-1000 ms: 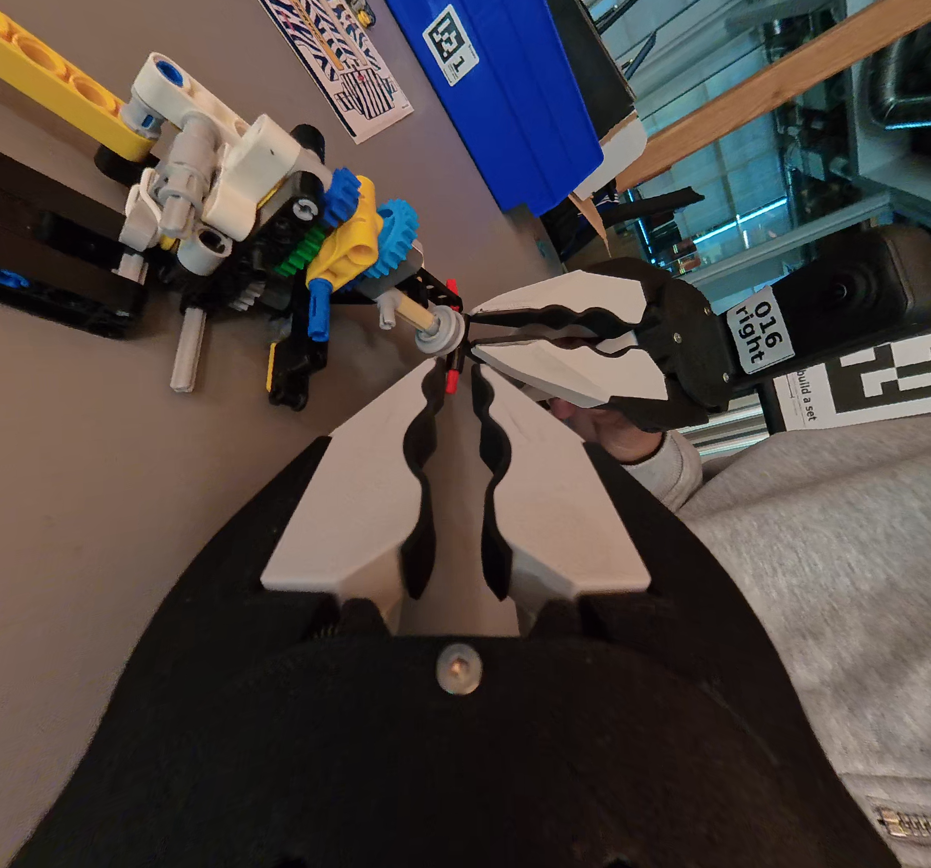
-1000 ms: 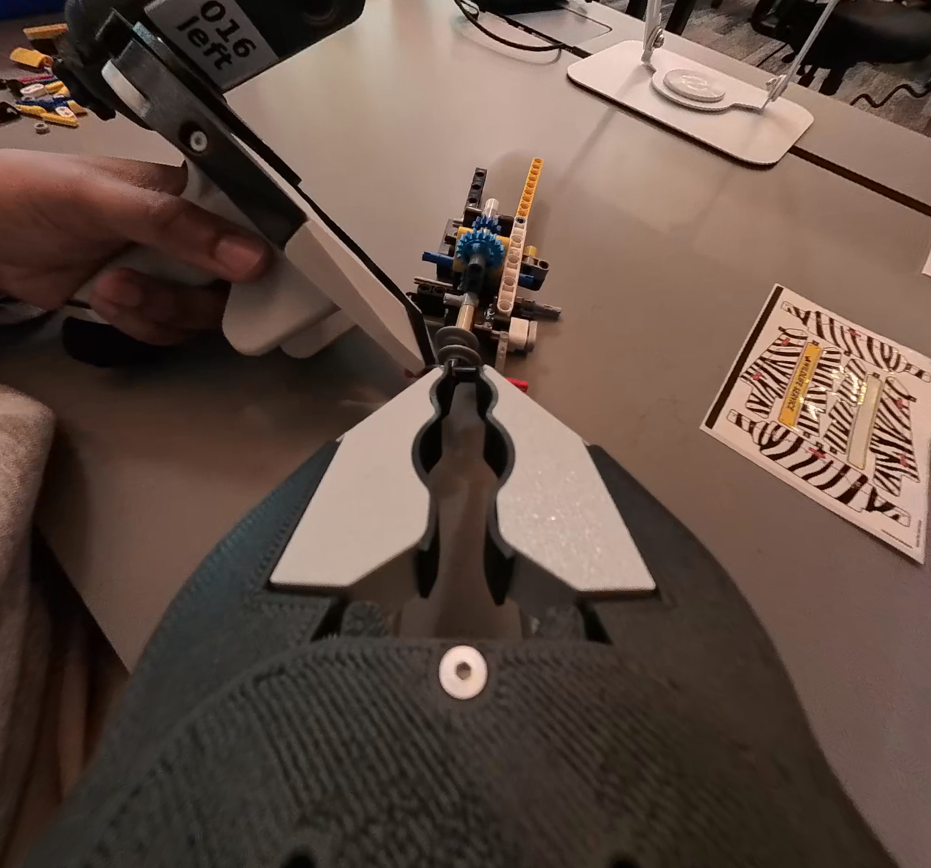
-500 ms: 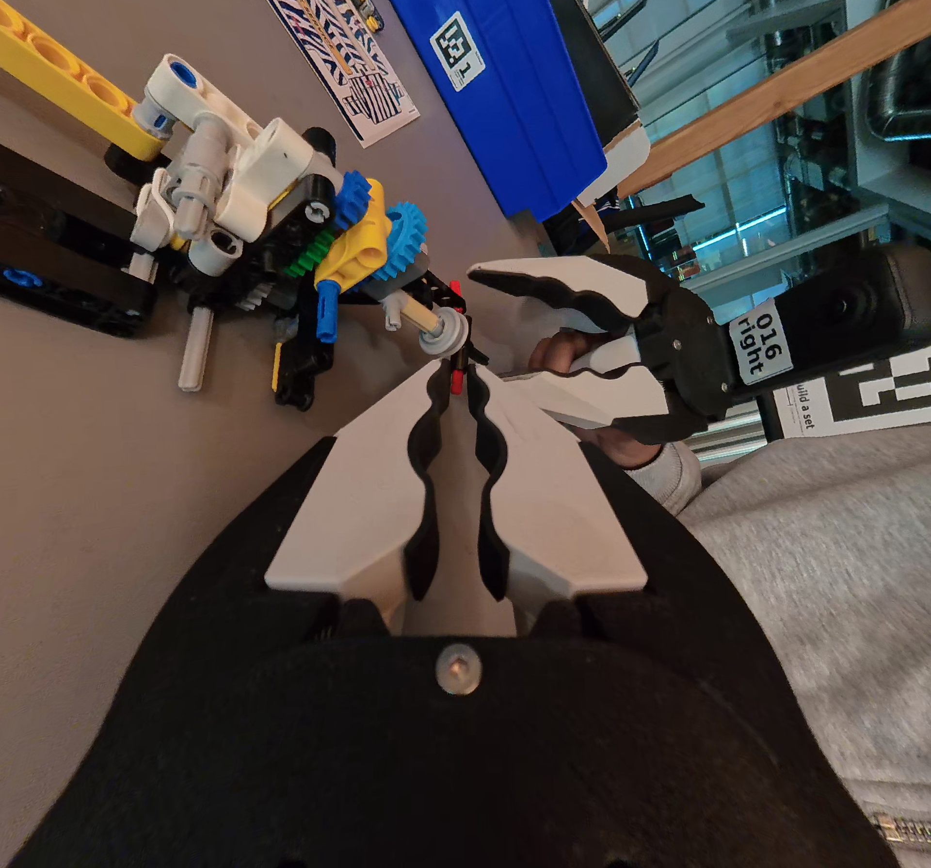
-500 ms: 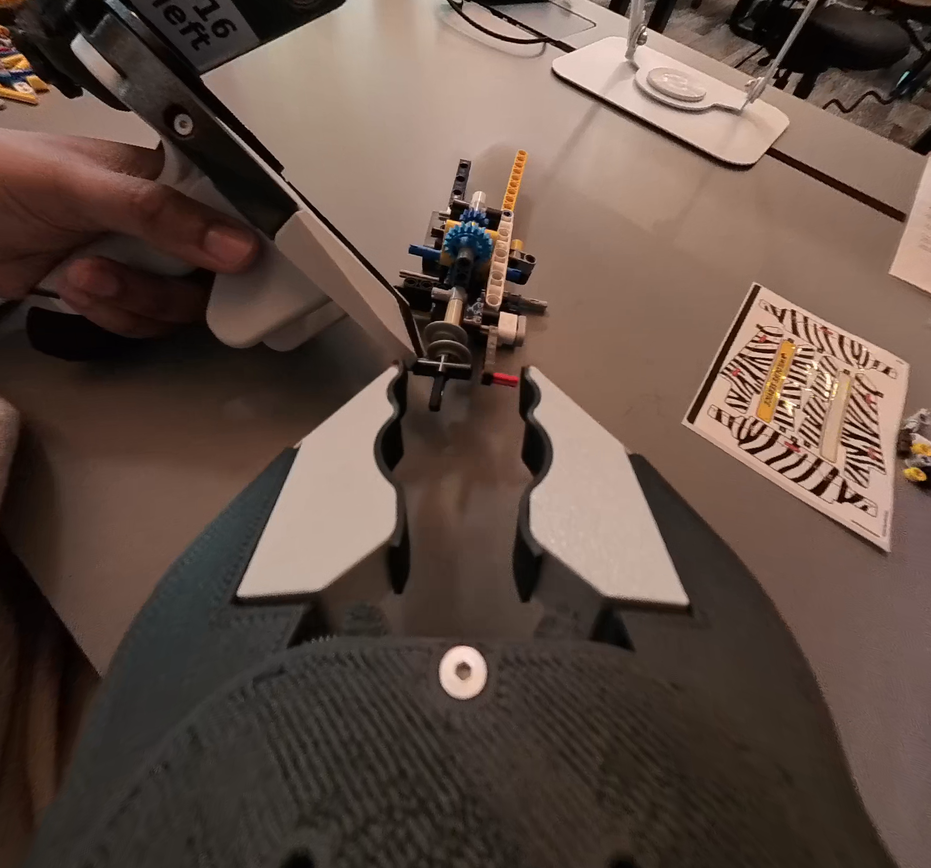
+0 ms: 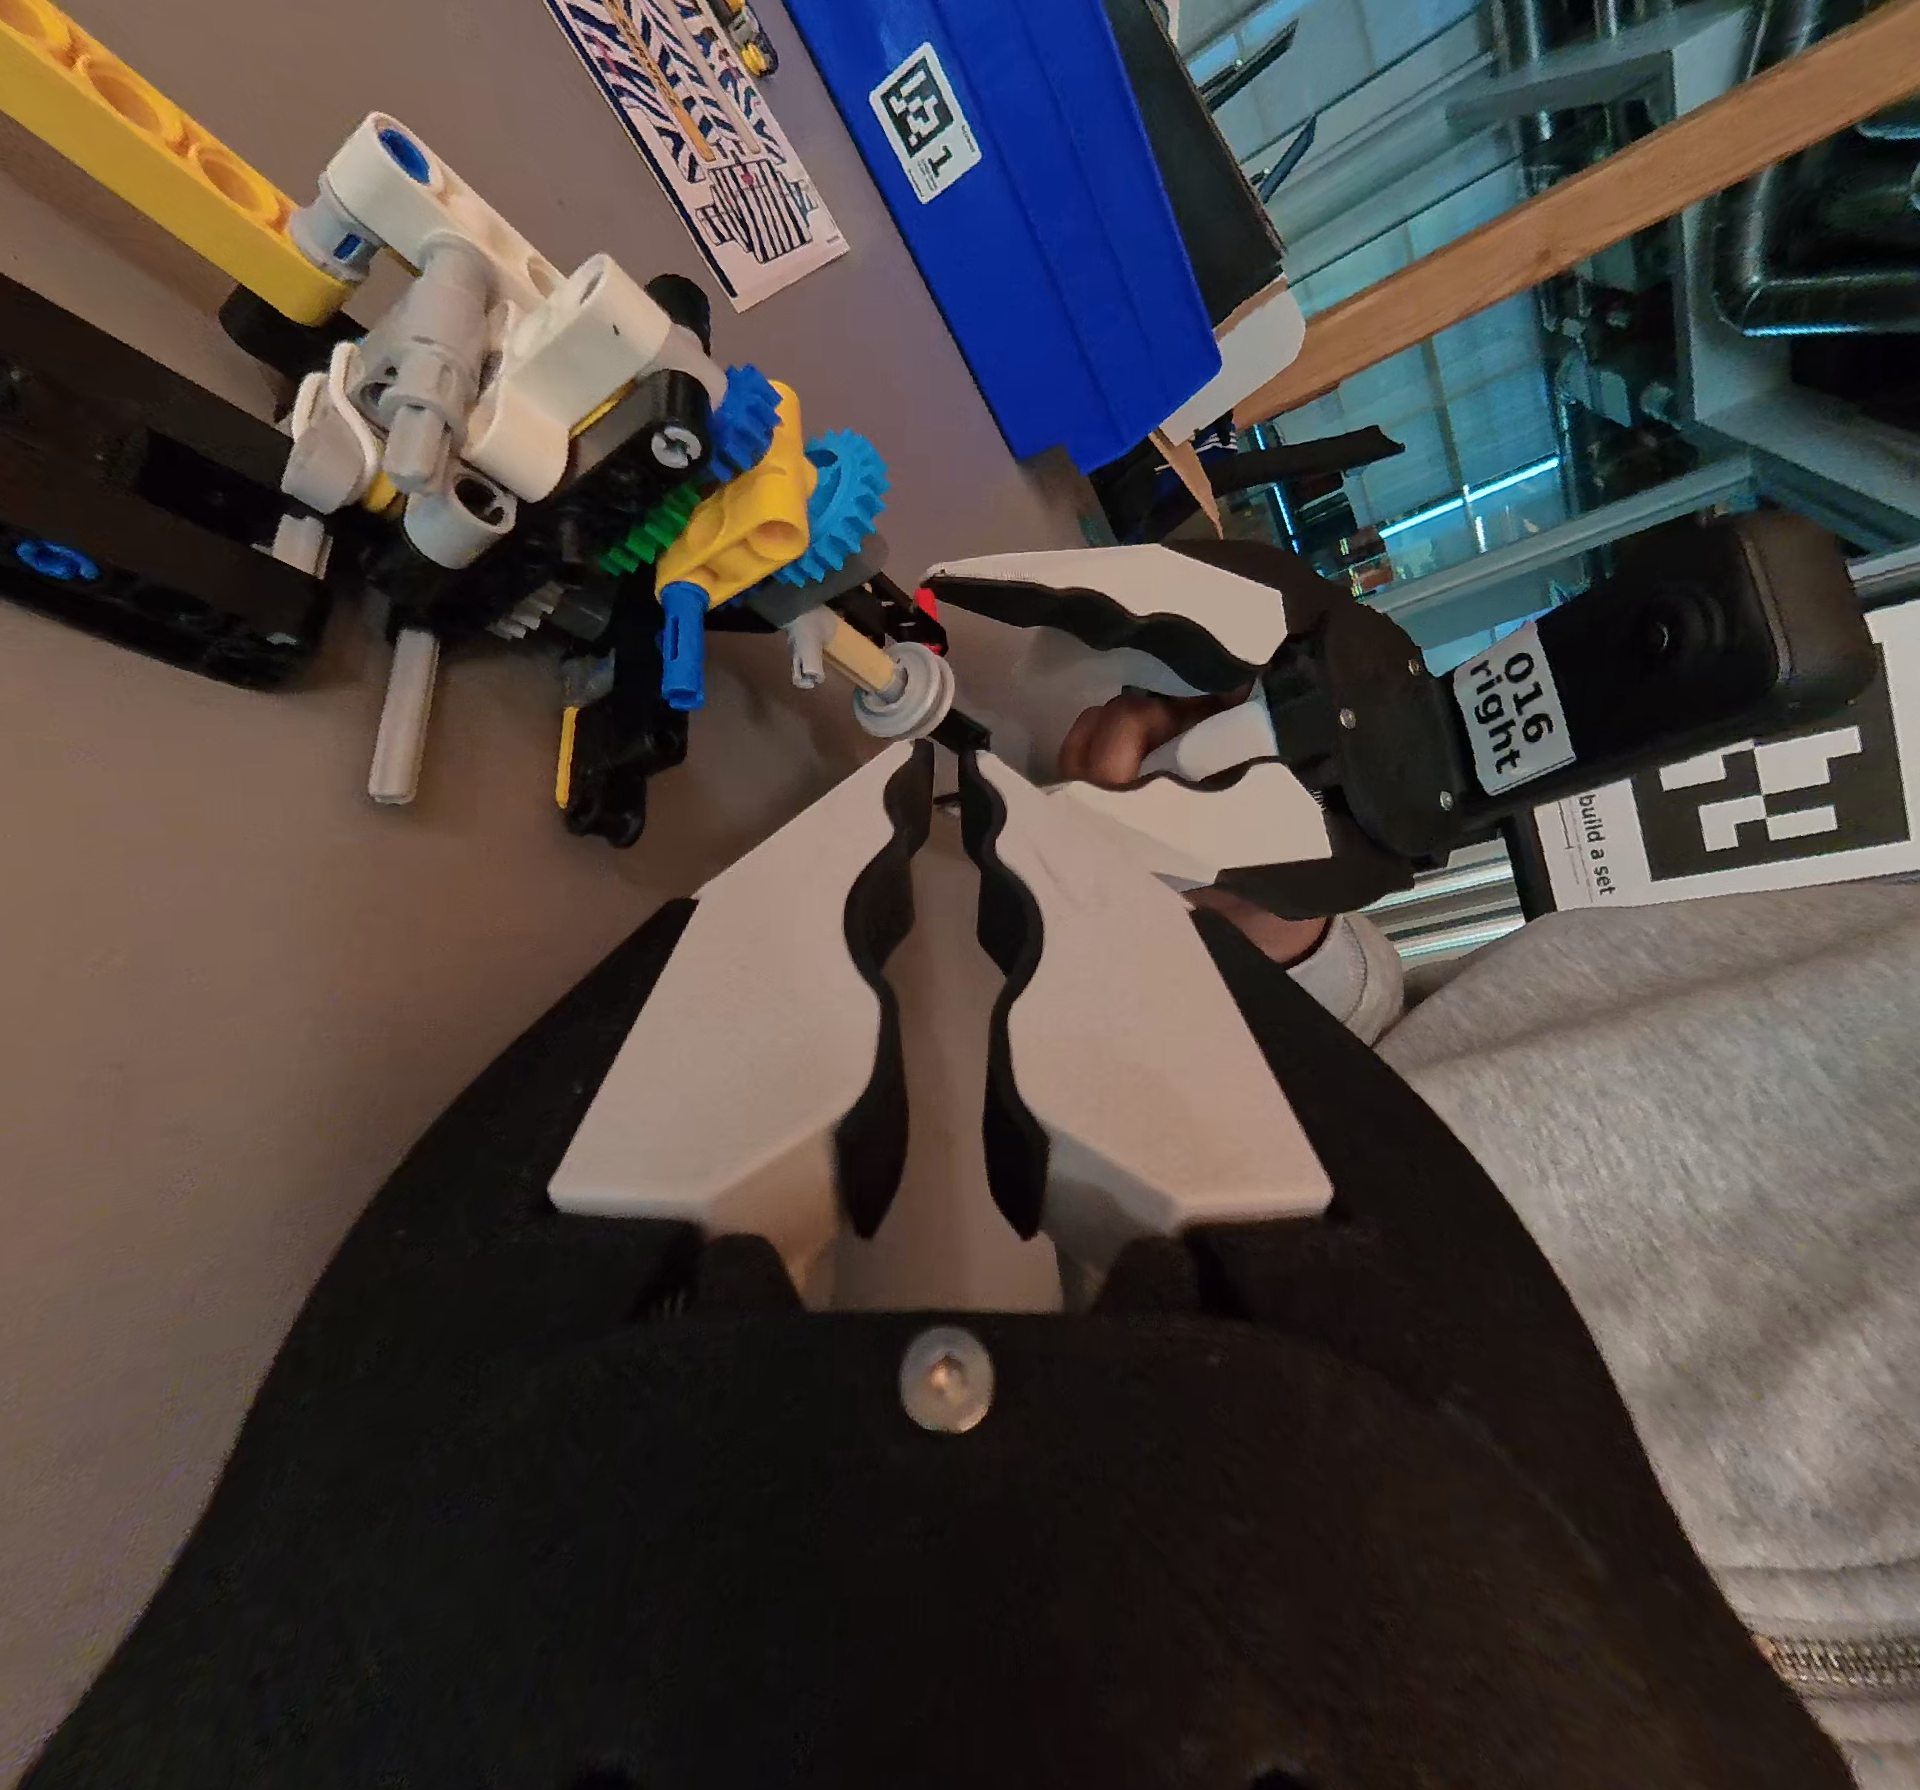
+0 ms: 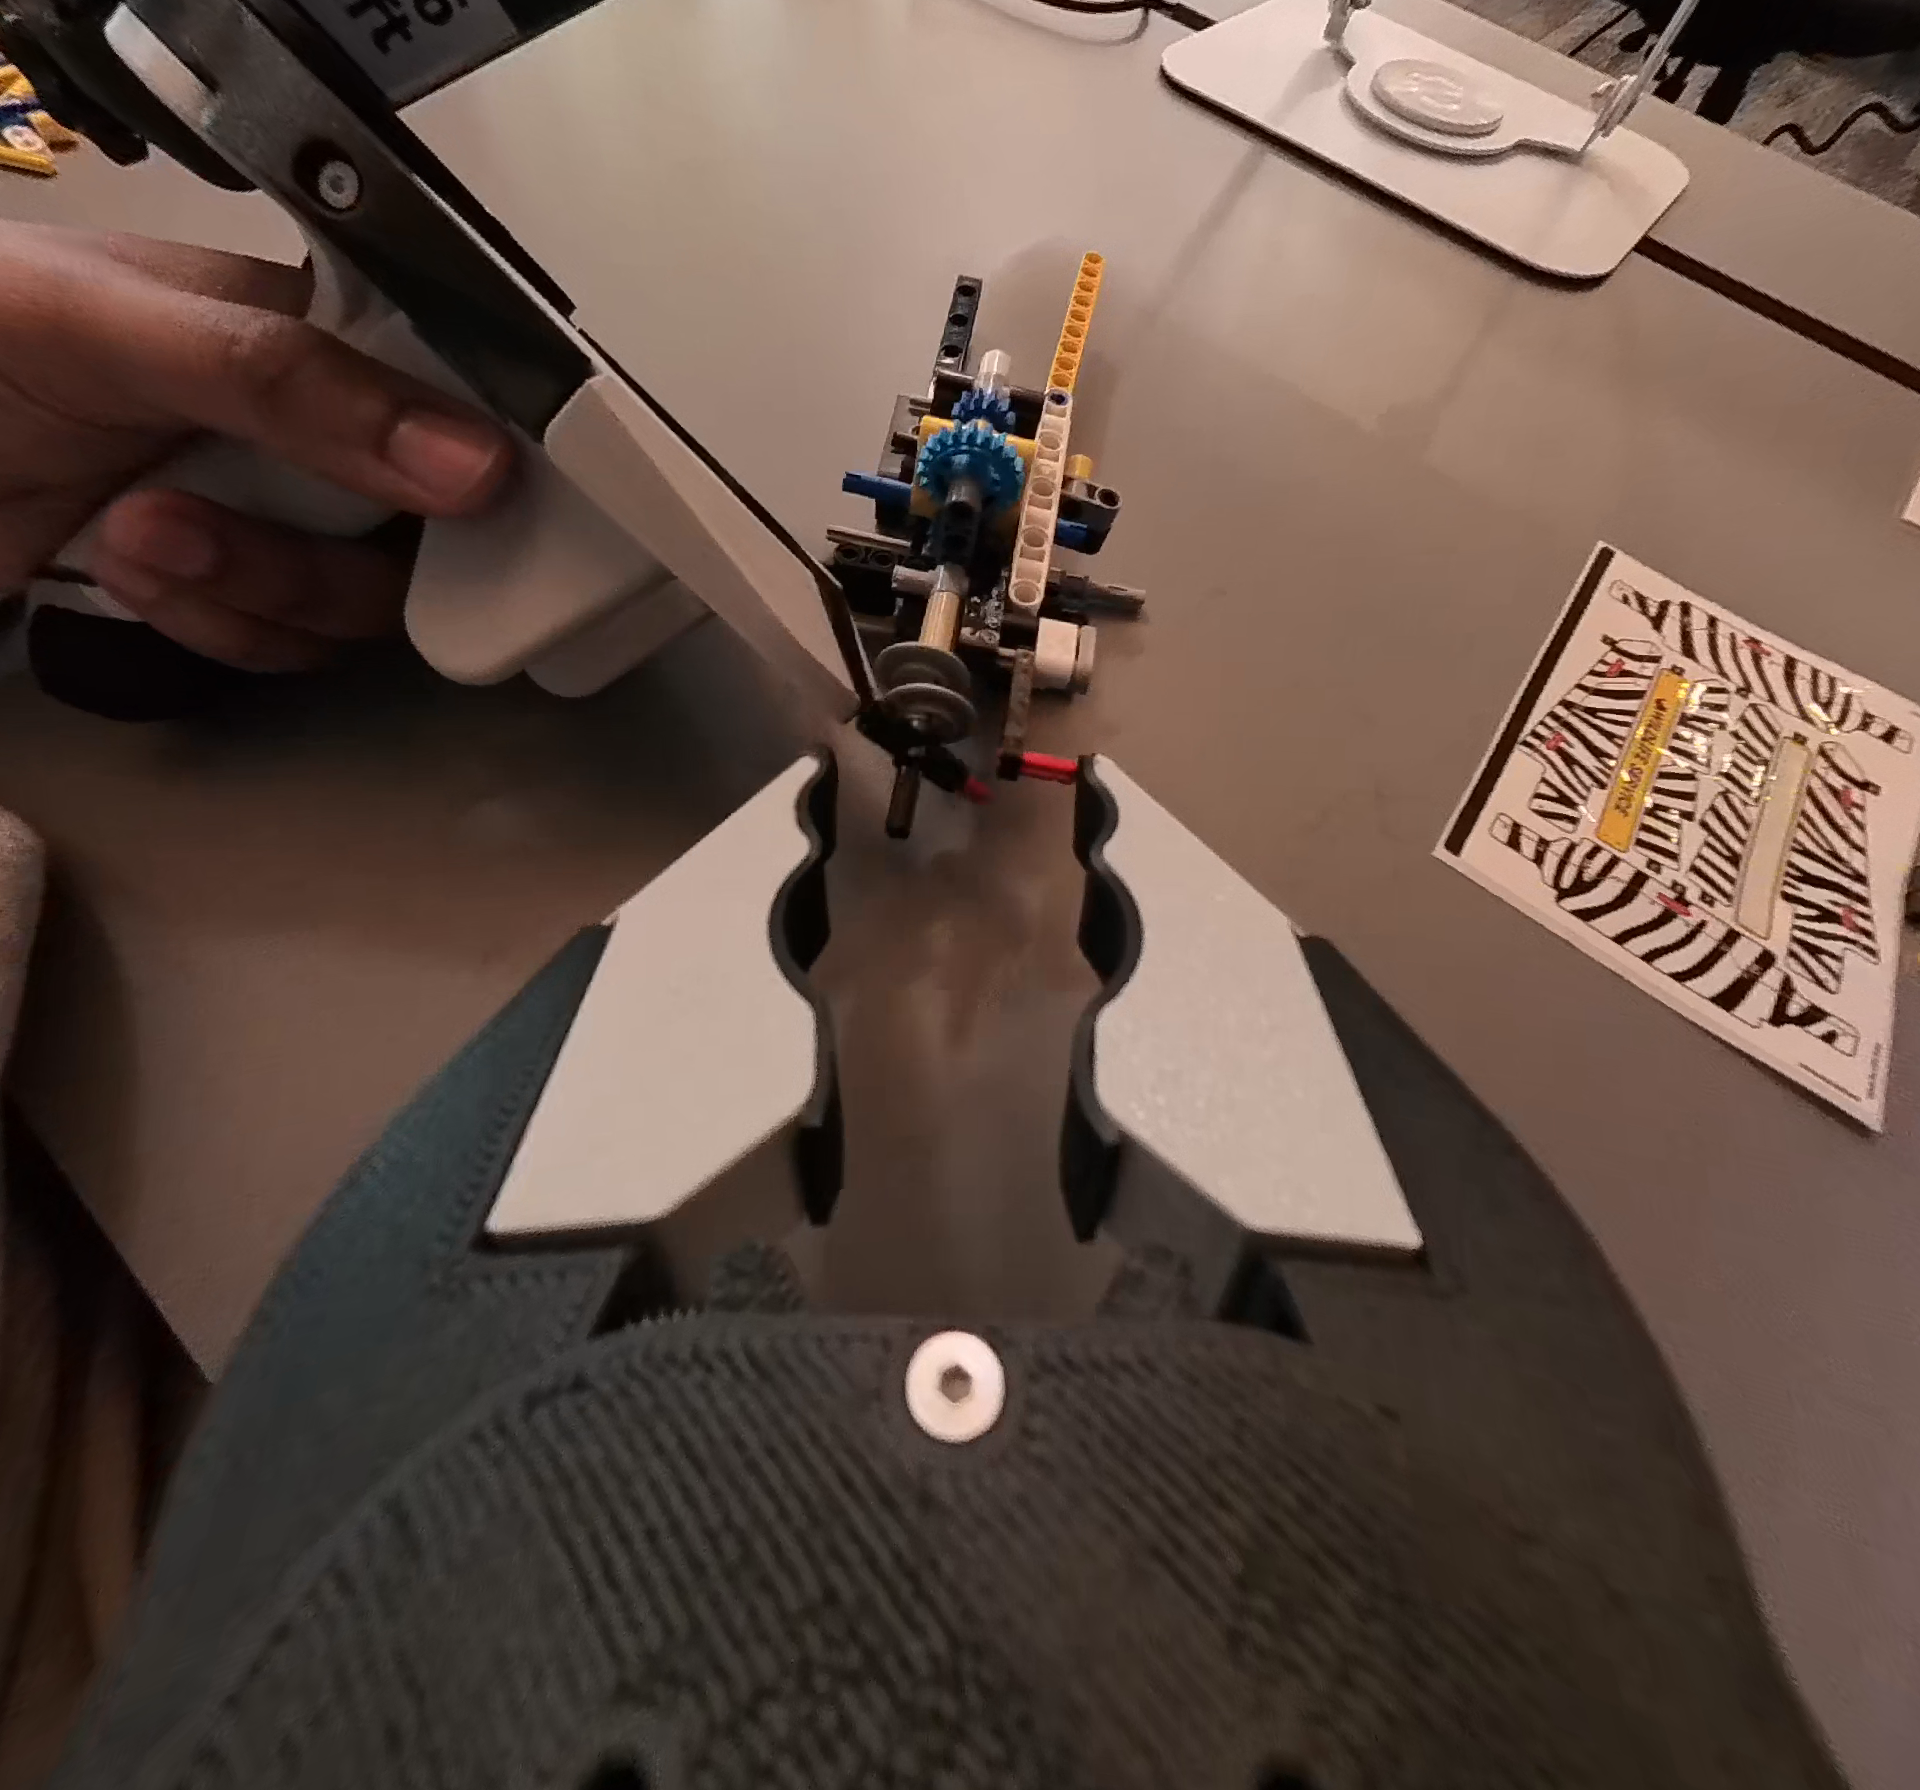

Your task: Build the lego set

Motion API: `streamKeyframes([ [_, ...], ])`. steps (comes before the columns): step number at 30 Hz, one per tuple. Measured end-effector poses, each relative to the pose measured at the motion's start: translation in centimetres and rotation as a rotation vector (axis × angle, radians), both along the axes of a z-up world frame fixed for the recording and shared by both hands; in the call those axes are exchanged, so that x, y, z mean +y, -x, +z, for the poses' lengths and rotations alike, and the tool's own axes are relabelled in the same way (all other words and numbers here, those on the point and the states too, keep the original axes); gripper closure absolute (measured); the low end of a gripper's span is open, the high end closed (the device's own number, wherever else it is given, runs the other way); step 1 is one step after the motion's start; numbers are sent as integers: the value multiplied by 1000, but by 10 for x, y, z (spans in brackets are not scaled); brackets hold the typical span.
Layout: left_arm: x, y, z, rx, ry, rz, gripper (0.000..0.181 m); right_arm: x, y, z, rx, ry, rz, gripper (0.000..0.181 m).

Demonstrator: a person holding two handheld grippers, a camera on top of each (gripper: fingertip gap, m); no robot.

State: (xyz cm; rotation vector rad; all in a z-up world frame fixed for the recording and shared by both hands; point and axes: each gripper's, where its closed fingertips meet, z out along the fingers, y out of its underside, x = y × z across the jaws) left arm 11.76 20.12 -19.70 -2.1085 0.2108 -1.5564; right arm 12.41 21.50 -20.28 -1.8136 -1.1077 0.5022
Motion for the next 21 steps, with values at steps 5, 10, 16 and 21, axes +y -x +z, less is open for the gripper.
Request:
streamKeyframes([
  [5, 0, 0, 0, 0, 0, -2, 179, 2, -1, 0, 13, 17, -9, 140],
  [10, 0, 0, -1, 12, -3, 1, 177, 2, -1, 0, 11, 14, -13, 141],
  [16, 0, -1, -3, 33, -14, 3, 170, 2, -2, 5, 45, 20, -10, 139],
  [21, -1, -1, -1, 19, -21, -2, 166, -3, -3, 23, 141, -6, 12, 148],
])
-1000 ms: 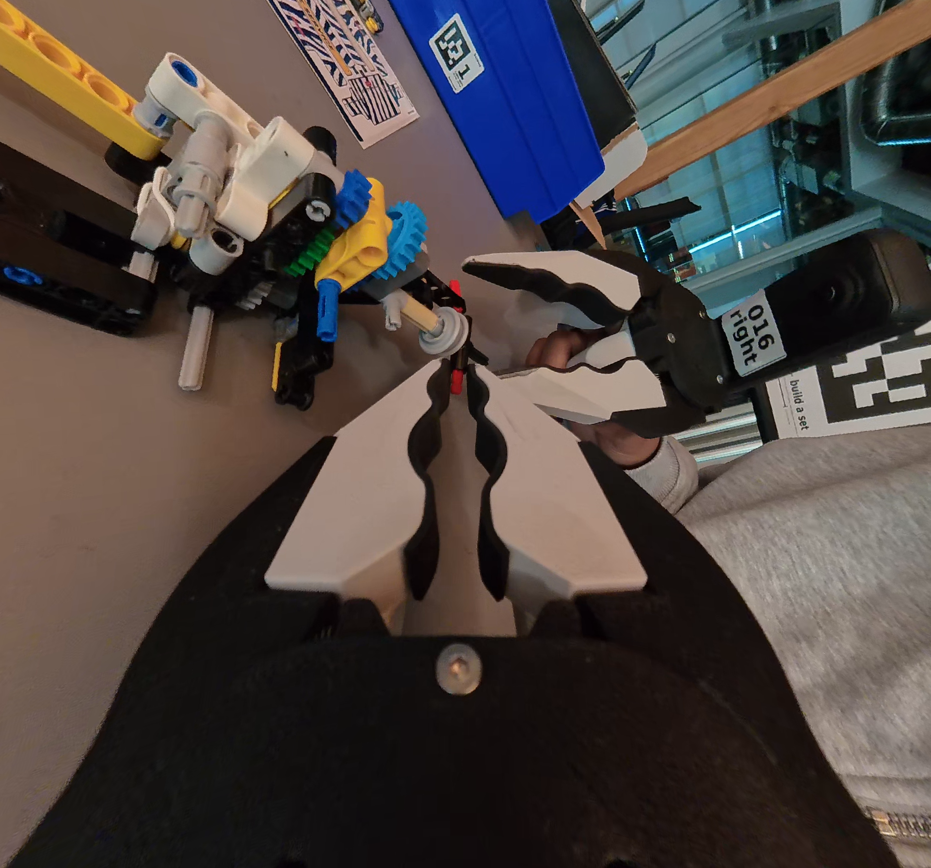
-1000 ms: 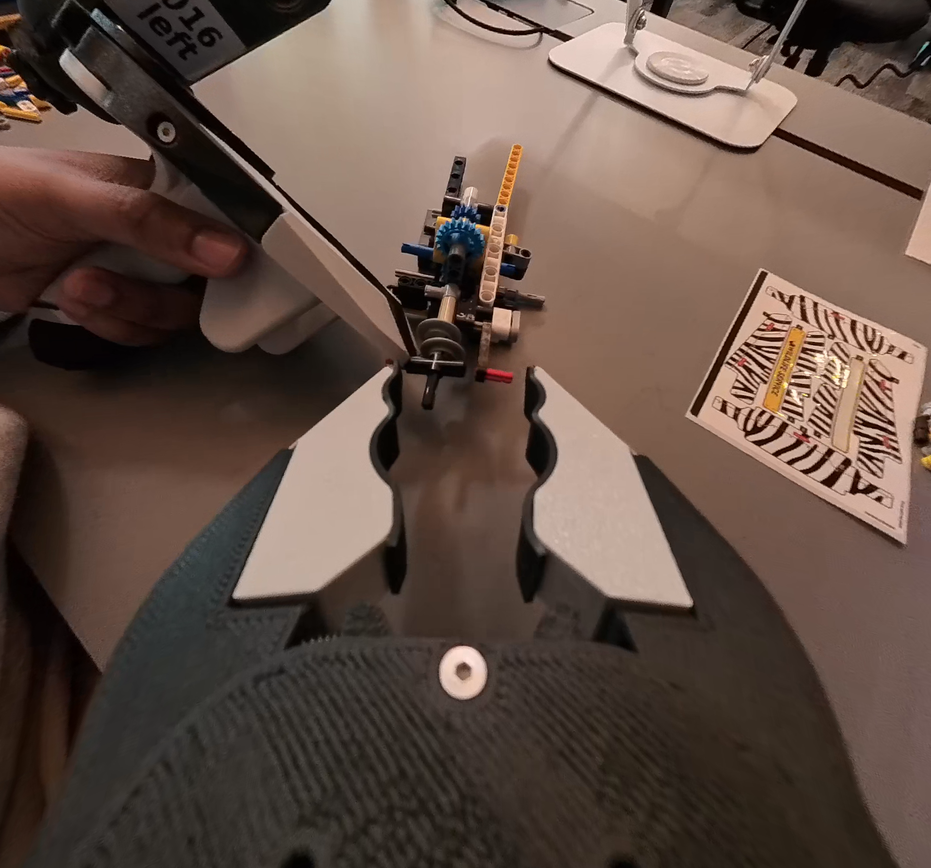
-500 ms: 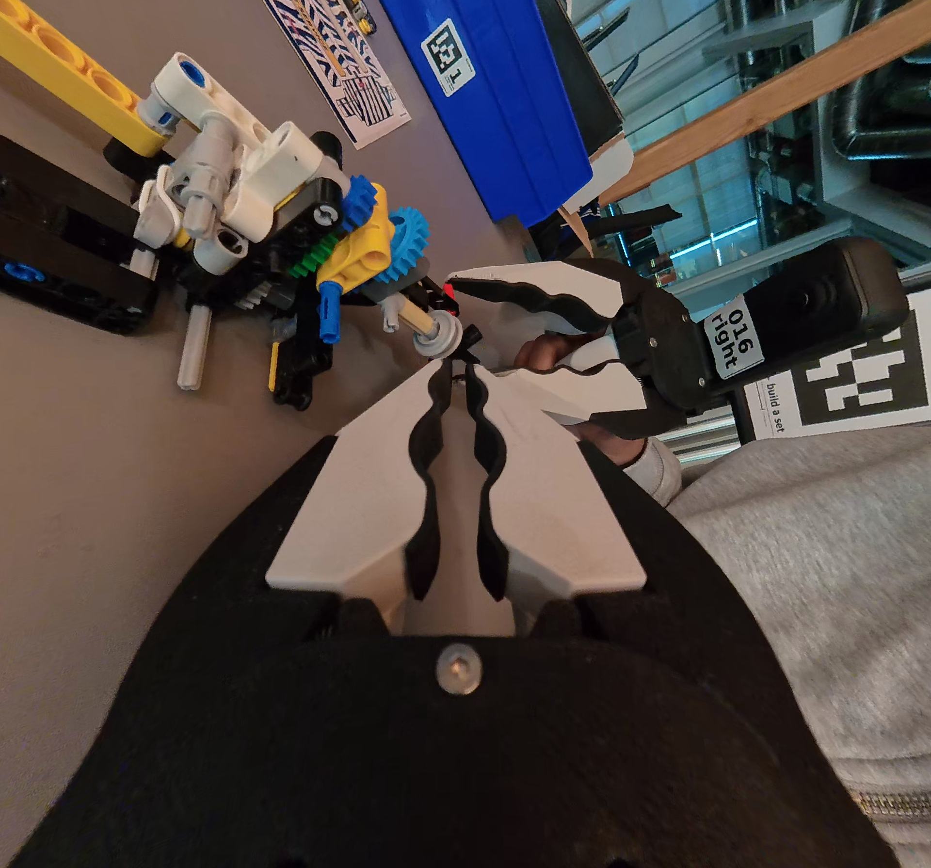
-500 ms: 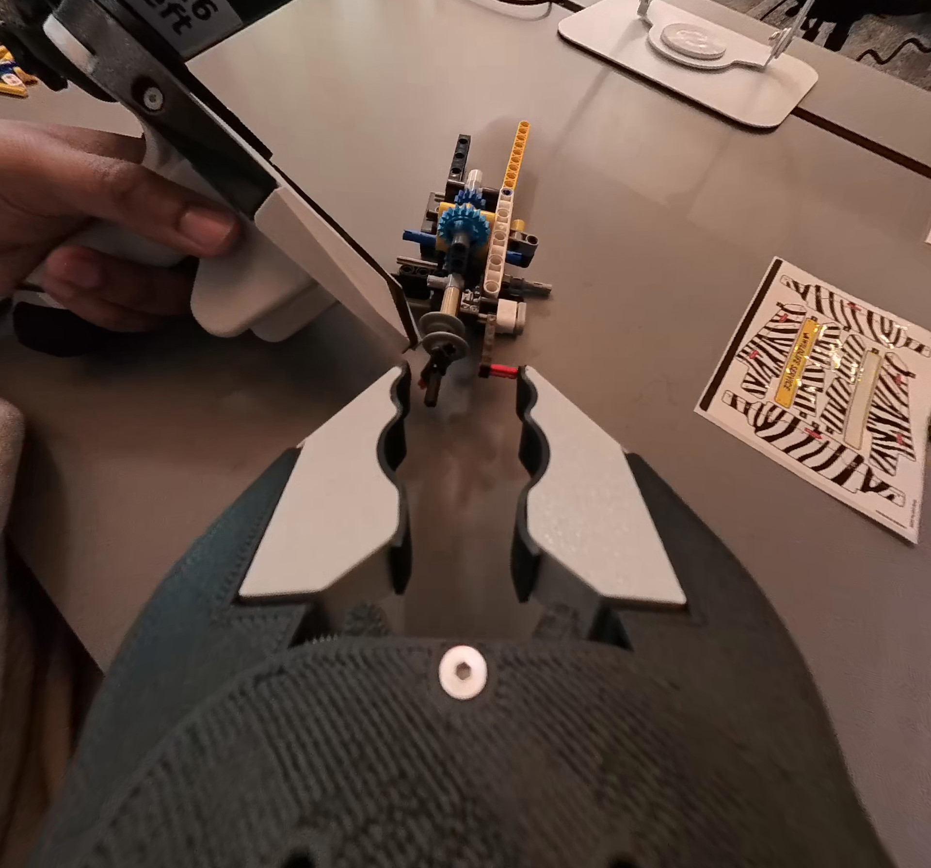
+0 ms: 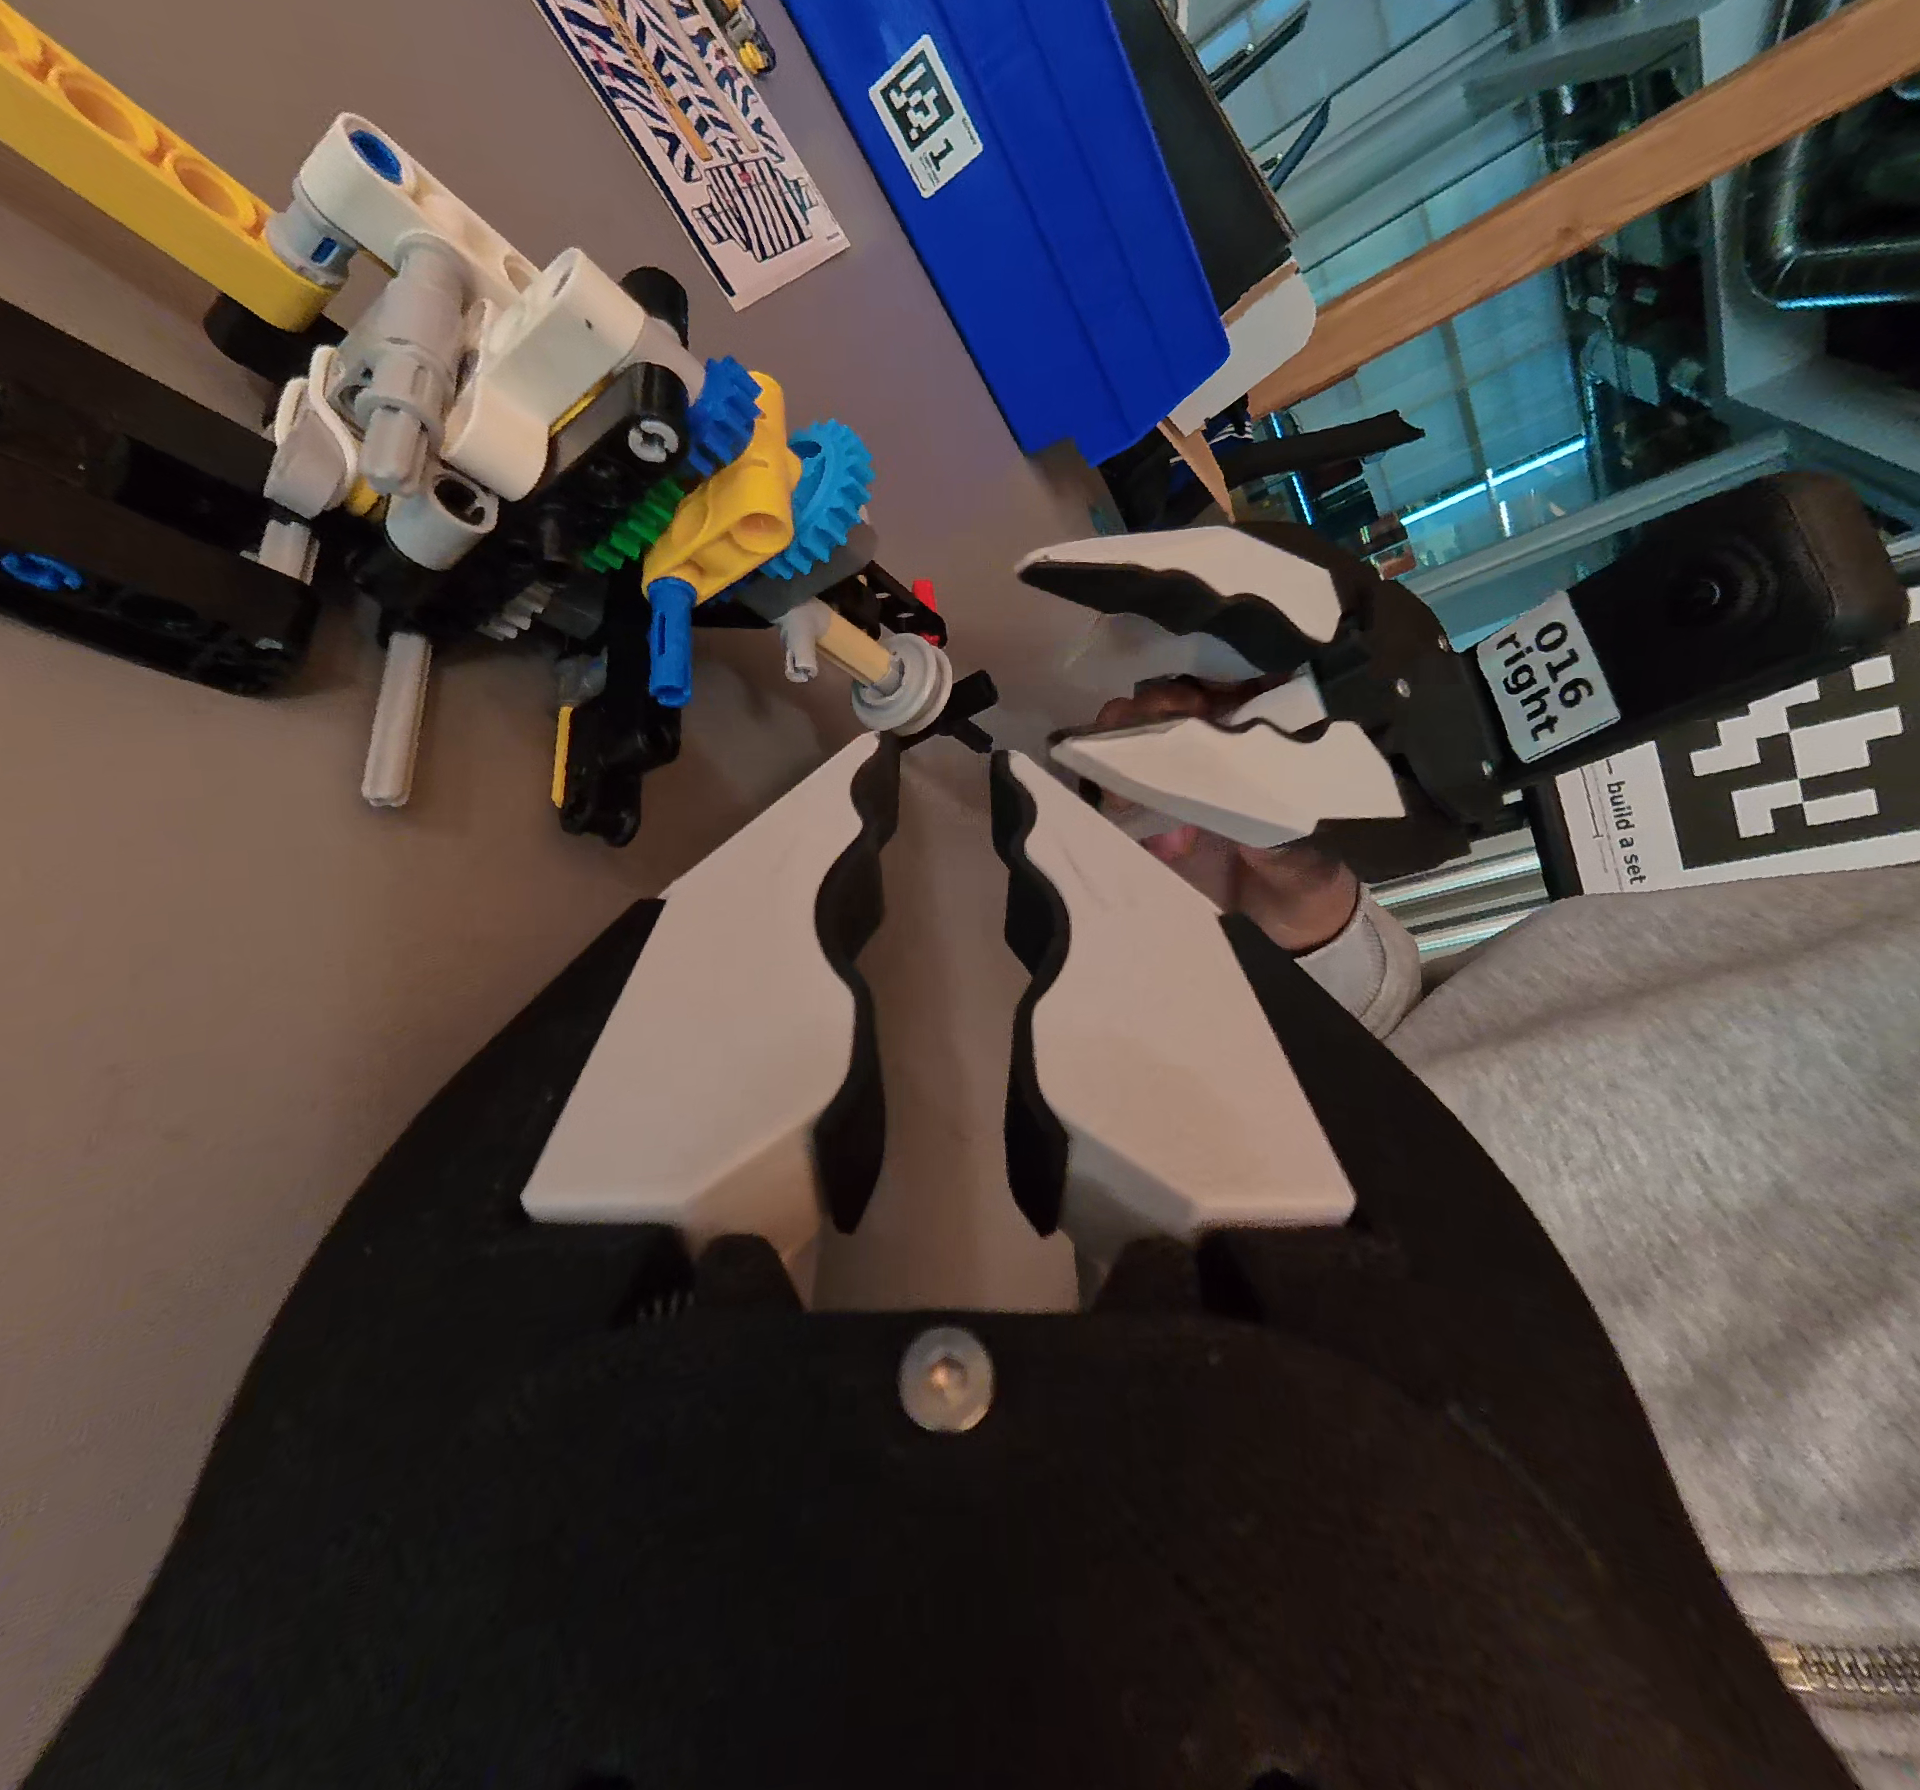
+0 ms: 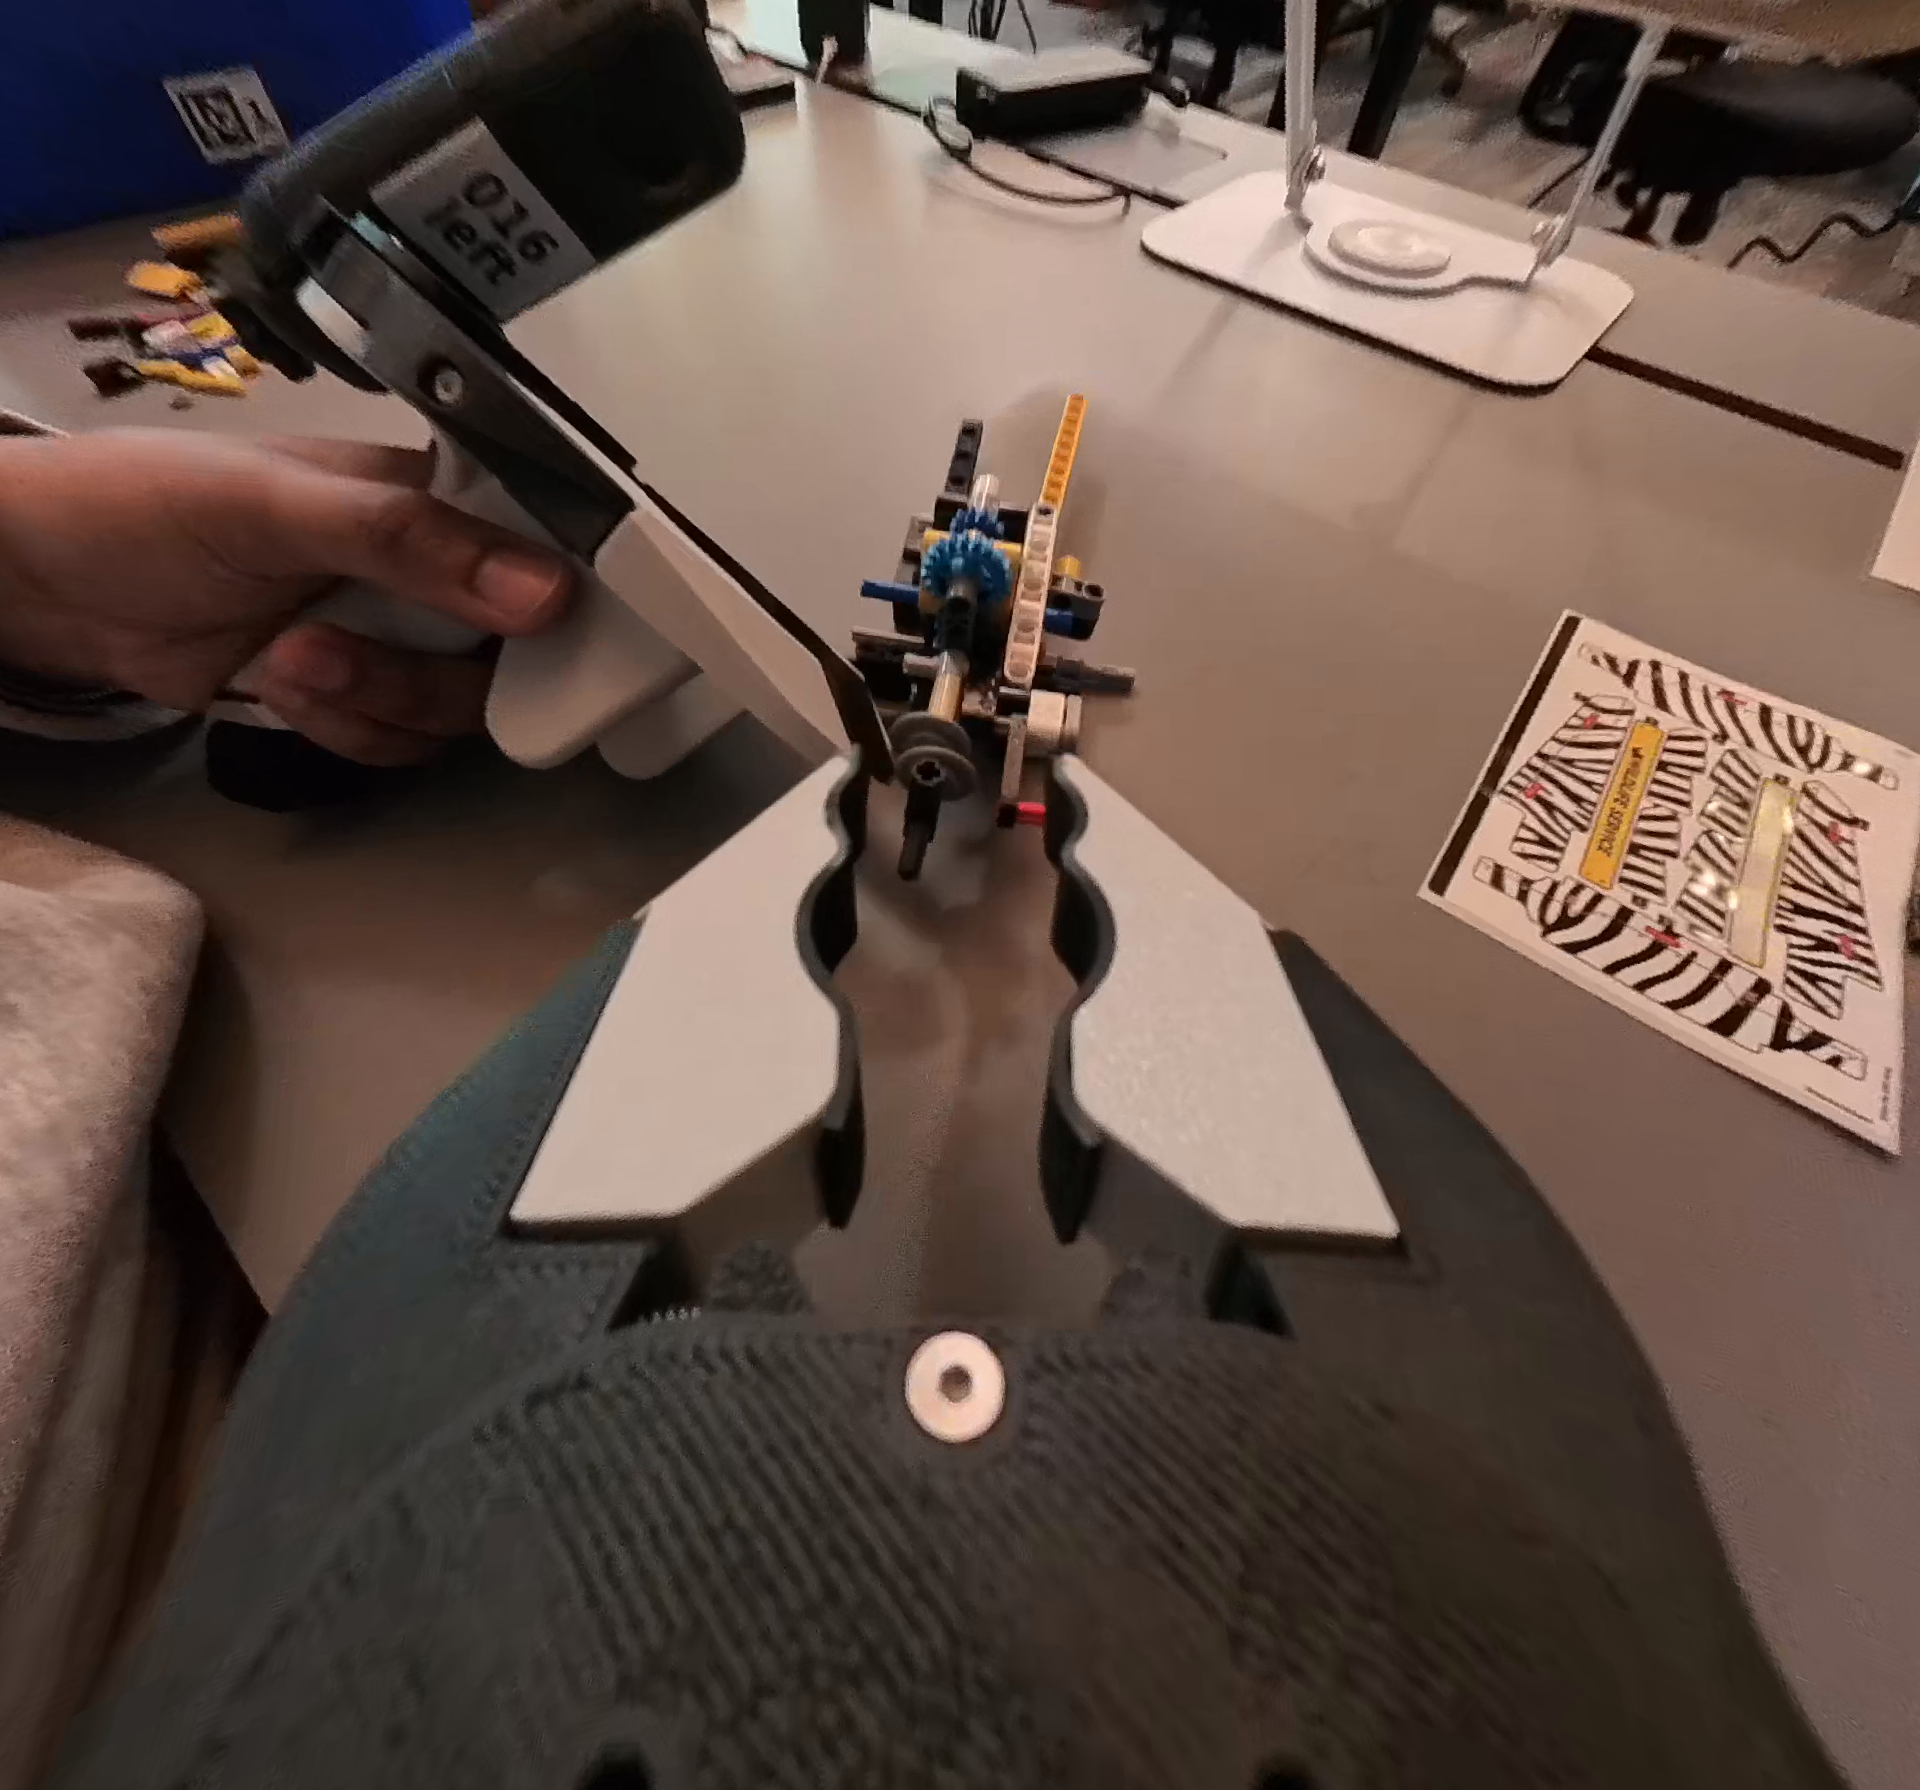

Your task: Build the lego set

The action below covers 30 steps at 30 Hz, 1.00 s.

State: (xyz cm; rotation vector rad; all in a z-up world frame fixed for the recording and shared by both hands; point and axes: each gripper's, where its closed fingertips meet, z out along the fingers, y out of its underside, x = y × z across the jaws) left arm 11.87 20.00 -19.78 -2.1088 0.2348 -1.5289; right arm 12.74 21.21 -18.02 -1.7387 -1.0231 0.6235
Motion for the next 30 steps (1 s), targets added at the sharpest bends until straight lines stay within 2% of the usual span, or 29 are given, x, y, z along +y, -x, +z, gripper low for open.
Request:
streamKeyframes([
  [4, -3, -2, 0, 4, -8, -18, 162, -2, 2, 4, 48, 23, 13, 153],
  [11, -4, -4, -2, 36, -28, -28, 157, 9, -1, -4, -15, 5, -53, 156],
  [24, 0, -6, -2, 24, -13, -39, 151, 17, -8, -9, -21, 40, -97, 154],
  [30, 2, -7, -1, 22, -10, -44, 151, 11, -4, 6, 54, 2, -48, 147],
])
